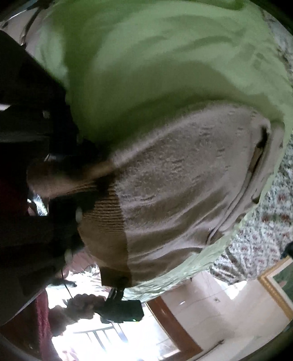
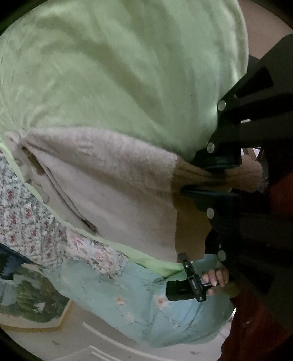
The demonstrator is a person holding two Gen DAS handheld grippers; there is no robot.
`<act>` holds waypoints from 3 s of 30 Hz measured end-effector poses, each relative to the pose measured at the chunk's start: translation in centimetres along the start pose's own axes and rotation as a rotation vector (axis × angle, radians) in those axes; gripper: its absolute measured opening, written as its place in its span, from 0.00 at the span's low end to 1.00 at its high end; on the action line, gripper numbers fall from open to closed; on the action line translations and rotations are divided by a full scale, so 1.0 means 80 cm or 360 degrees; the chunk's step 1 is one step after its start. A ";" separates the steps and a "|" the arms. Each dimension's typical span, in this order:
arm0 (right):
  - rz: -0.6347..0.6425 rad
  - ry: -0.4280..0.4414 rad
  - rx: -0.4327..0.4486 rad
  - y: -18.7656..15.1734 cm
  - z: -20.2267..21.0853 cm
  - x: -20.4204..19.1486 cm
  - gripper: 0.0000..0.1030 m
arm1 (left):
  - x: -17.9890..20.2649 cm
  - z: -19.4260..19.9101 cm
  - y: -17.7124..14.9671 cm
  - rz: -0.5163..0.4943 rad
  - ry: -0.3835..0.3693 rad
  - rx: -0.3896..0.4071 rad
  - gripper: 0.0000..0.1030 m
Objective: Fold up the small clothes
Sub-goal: 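Grasp the brown ribbed hem with both grippers and lift it, then fold the hem up toward the collar with both grippers and release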
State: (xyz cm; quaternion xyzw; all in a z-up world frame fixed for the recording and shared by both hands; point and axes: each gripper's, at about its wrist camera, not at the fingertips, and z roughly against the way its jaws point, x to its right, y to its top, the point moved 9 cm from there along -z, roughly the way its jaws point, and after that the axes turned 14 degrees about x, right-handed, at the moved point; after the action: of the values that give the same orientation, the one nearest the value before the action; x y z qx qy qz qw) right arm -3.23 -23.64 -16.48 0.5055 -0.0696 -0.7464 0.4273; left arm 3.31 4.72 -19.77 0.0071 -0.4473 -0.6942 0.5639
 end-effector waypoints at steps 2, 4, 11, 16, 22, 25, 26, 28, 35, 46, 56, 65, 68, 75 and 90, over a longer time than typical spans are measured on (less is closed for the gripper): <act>0.0026 0.0024 -0.0001 -0.001 0.000 -0.007 0.09 | 0.002 0.006 0.002 -0.0012 0.0001 0.0031 0.06; 0.0017 0.0055 0.0045 0.004 0.012 -0.010 0.08 | 0.001 0.020 0.007 0.0011 -0.0003 0.0091 0.06; -0.0097 0.0211 0.0262 0.046 0.060 -0.025 0.08 | 0.016 0.069 0.059 0.0073 -0.0031 0.0343 0.05; -0.0061 0.0349 0.0368 0.092 0.073 -0.067 0.08 | 0.047 0.088 0.120 -0.0008 -0.0051 0.0492 0.05; 0.0034 0.0403 0.0512 0.170 0.071 -0.102 0.08 | 0.063 0.090 0.224 -0.0057 -0.0051 0.0712 0.05; 0.0089 0.0356 0.0591 0.224 0.053 -0.106 0.08 | 0.065 0.065 0.295 -0.0098 -0.0019 0.0802 0.05; 0.0120 0.0298 0.0616 0.248 0.040 -0.103 0.08 | 0.065 0.057 0.310 -0.0107 -0.0001 0.0811 0.05; 0.0143 0.0215 0.0640 0.282 0.020 -0.094 0.08 | 0.061 0.029 0.353 -0.0113 0.0040 0.0818 0.05; 0.0152 -0.0020 0.0713 0.404 -0.074 -0.045 0.08 | 0.028 -0.088 0.464 -0.0129 0.0223 0.0756 0.05; 0.0045 -0.0317 0.0552 0.458 -0.209 0.067 0.08 | -0.050 -0.245 0.500 -0.0103 0.0393 0.0525 0.06; 0.0015 -0.0459 0.0608 0.442 -0.181 0.087 0.41 | -0.046 -0.258 0.419 -0.0077 0.0339 0.0346 0.49; 0.0465 -0.0137 0.0163 0.338 -0.231 -0.033 0.44 | 0.065 -0.298 0.346 -0.0389 0.0170 0.0130 0.50; 0.0626 -0.0138 -0.0042 0.323 -0.278 -0.038 0.44 | 0.048 -0.325 0.368 -0.0450 0.0261 0.0074 0.50; 0.0618 -0.0638 0.0131 0.422 -0.293 0.062 0.41 | -0.072 -0.328 0.481 -0.0290 0.0531 0.0181 0.40; 0.0171 -0.0516 0.0532 0.378 -0.160 0.032 0.46 | -0.064 -0.187 0.386 0.0074 0.0464 0.0404 0.59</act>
State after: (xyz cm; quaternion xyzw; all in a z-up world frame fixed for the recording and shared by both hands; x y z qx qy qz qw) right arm 24.01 -40.18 -8.19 0.4384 -0.2867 -0.7720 0.3600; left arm 36.84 0.69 -11.88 0.1684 -0.4447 -0.6106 0.6332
